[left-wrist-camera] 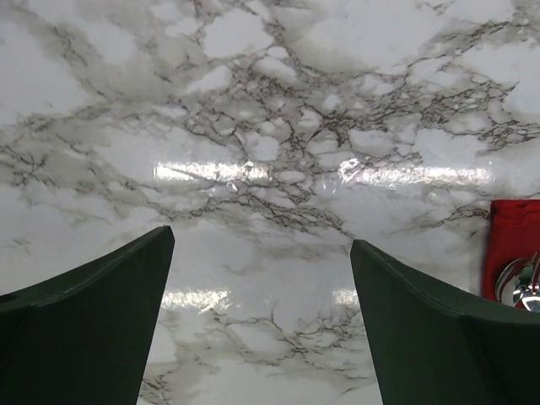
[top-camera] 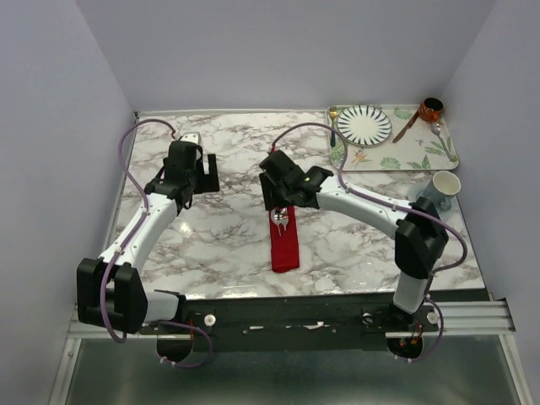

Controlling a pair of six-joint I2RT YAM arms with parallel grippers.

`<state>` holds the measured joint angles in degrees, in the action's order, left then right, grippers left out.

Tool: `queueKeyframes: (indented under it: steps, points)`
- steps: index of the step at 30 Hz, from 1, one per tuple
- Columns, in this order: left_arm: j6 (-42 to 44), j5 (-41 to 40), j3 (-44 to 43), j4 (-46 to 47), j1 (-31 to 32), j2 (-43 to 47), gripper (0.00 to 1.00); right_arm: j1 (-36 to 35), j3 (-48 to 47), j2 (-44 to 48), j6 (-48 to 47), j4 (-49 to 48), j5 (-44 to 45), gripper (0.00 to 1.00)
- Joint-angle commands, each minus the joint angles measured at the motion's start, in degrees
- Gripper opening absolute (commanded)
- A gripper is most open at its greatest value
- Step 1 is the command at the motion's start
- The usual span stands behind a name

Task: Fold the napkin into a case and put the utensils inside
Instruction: Insert the spoon into the folded napkin, then reset both arms

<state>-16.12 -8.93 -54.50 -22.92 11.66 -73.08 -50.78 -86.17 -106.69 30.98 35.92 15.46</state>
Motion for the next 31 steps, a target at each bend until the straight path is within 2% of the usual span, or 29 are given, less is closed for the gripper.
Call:
queueKeyframes:
  steps: [1,3,4,5,7,8,10,12,15,19,22,27,31]
  points:
    - [8.72,5.58,-7.89,-3.52,-0.5,-2.94,0.99,-0.28,-1.28,7.72,-9.52,-4.71,8.96,0.83]
    - [9.0,7.51,-13.24,-5.72,-0.67,-5.31,0.99,1.03,0.03,10.87,-15.32,-7.86,9.93,0.91]
    - [8.57,8.91,-15.18,-8.35,-0.76,-6.19,0.99,1.47,1.0,12.2,-17.25,-9.28,10.46,0.99]
    - [8.56,10.93,-19.63,-10.11,-0.68,-8.63,0.99,2.7,2.31,13.34,-21.62,-10.94,10.64,1.0]
    - [9.0,15.58,-24.66,-15.46,-0.68,-11.37,0.99,4.72,6.09,16.68,-24.82,-14.3,8.37,1.0]
    - [9.61,16.91,-28.17,-16.45,-0.67,-12.95,0.99,8.04,6.97,17.65,-25.96,-14.21,6.09,1.0]
    - [10.75,18.85,-29.69,-16.98,-0.76,-13.06,0.99,12.18,9.0,20.19,-26.67,-12.99,-2.61,1.0]
    - [13.74,21.66,-32.5,-18.91,-0.76,-13.84,0.99,18.33,9.62,21.44,-28.6,-8.97,-6.57,1.0]
    - [18.21,25.27,-38.04,-26.9,-0.85,-17.35,0.99,25.54,11.1,23.63,-32.37,-2.99,-13.24,1.0]
    - [20.59,25.71,-36.83,-29.73,-1.64,-18.24,0.99,34.42,17.78,28.46,-33.71,0.11,-24.14,1.0]
    - [20.6,25.11,-31.56,-27.37,-3.04,-16.57,0.99,39.44,24.02,31.72,-34.93,0.99,-29.15,1.0]
    - [18.32,20.71,-24.08,-22.79,-3.31,-13.85,0.99,41.64,30.17,36.81,-36.08,0.55,-31.2,1.0]
    - [17.0,21.32,-21.53,-18.93,-3.31,-11.65,0.99,42.7,30.01,38.05,-36.34,0.47,-29.97,1.0]
